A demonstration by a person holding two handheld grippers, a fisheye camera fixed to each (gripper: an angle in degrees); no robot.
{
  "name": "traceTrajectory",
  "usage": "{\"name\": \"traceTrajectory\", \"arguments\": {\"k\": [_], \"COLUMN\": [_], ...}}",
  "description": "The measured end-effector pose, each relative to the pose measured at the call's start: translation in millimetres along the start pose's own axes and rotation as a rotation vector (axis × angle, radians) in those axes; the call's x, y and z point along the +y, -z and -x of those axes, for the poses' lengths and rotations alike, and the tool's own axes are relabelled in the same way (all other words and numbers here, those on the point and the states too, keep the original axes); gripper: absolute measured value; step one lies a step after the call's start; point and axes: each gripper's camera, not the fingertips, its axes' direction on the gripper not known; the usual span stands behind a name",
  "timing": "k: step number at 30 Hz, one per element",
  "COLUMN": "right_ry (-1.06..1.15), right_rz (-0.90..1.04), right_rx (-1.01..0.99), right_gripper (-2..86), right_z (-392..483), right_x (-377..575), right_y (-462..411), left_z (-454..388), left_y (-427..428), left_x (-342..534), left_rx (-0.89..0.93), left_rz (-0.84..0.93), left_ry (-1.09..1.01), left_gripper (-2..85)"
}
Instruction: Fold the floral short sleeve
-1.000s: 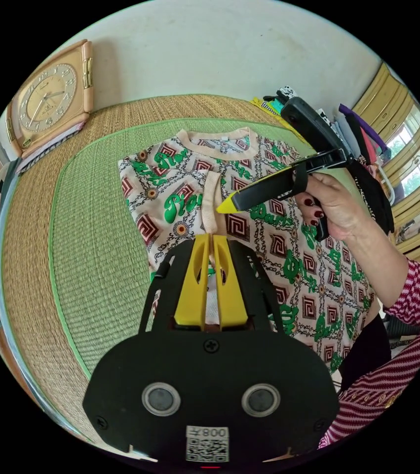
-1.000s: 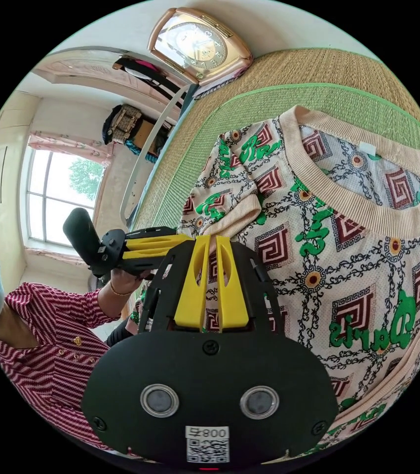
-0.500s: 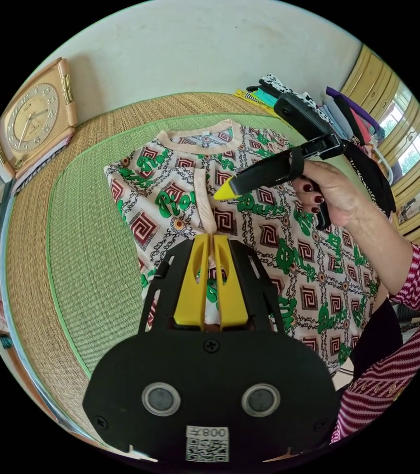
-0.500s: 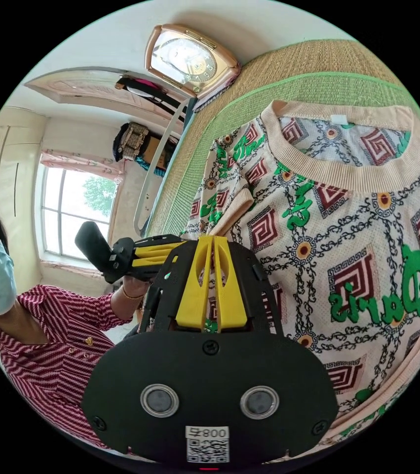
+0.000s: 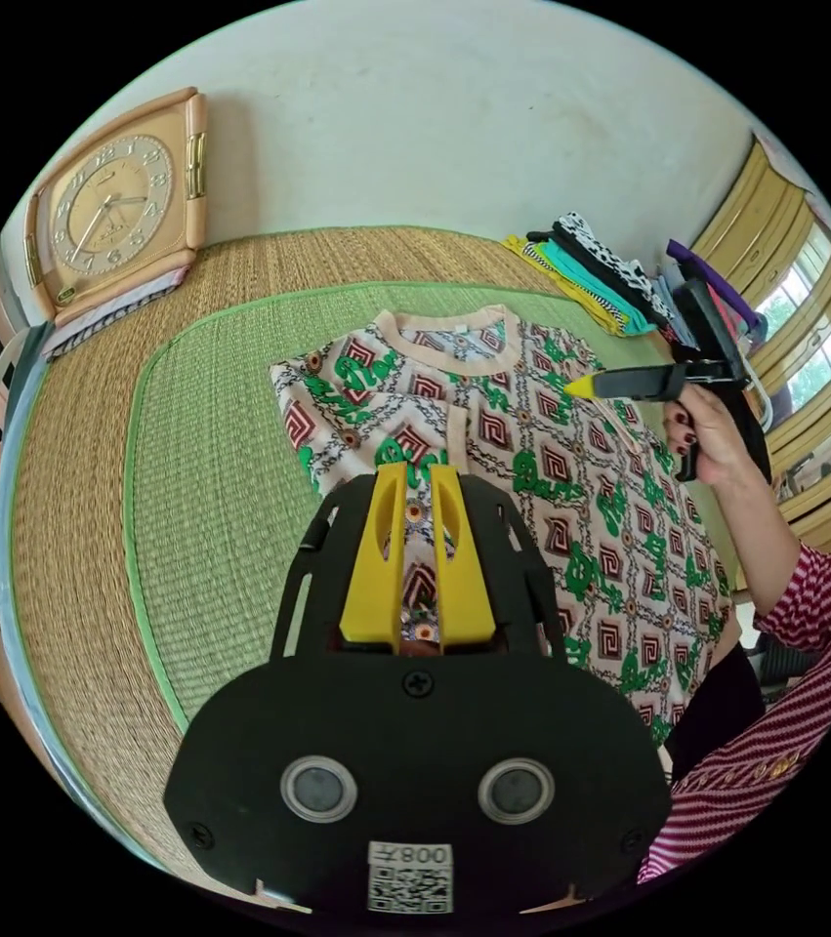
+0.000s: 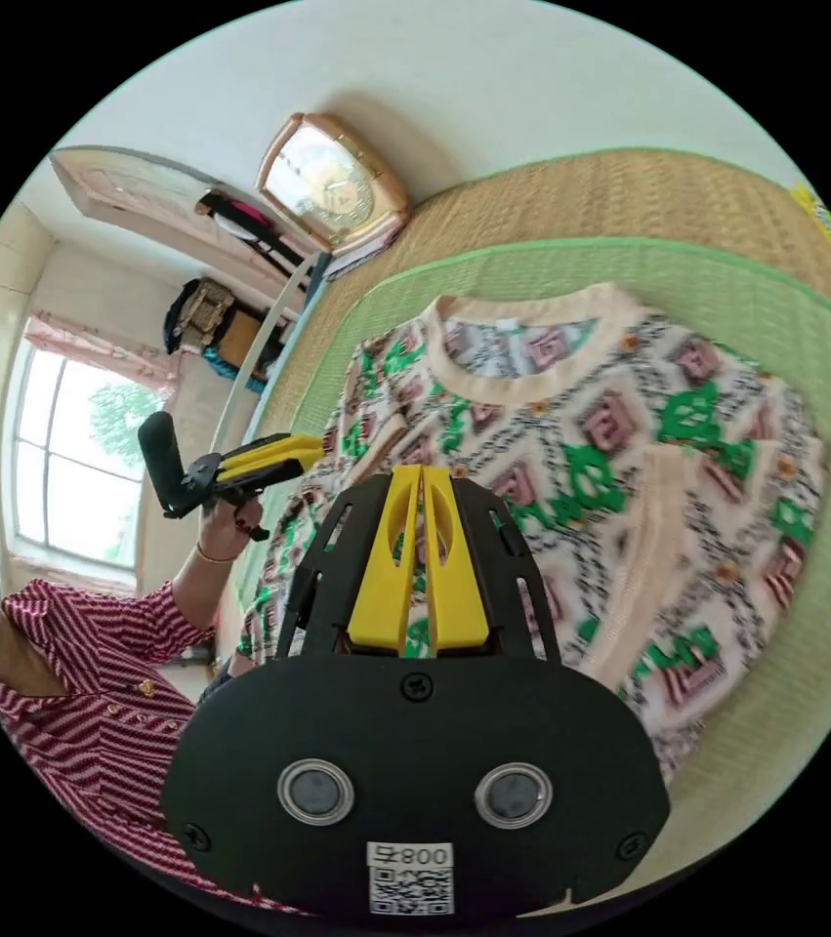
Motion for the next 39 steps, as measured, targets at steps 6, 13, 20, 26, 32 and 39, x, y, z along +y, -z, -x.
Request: {"name": "traceTrajectory", "arguments": {"k": [6, 13, 20, 26, 32, 39], "right_ry": [-0.249, -0.242, -0.248, -0.318, -0.328, -0.372], "right_rz": [-0.088, -0.134, -0.118, -0.104, -0.18, -0.124], "right_rx": [0.26, 0.231, 0.244, 0.144, 0.018, -0.049], "right_gripper": [0.1, 0.0, 0.0, 0.1, 0.1, 0.1], "right_z": [-63.3, -57.0, -51.6, -54.3, -33.3, 13.5], "right_x": [54.2, 51.6, 16.6, 27.1, 107.1, 276.0], "right_y": [46.1, 35.4, 36.5, 55.2, 114.0, 161.1], "left_z": [12.4, 10.3, 31.7, 50.7, 59.2, 57.8], "left_y": [-23.1, -24.6, -22.8, 34.5, 129.2, 206.1], "left_x": [-11.3, -35.9, -77.8, -52.8, 71.2, 220.3], "left_rx": [-0.087, -0.191, -0.229, -0.125, -0.01, 0.135], "left_rz": [0.023, 0.016, 0.021, -0.016, -0.004, 0.09], "left_ry": [0.008, -0.018, 0.003, 0.091, 0.209, 0.466], "left_gripper": [2.7, 1.2, 1.1, 1.9, 2.7, 4.7]}}
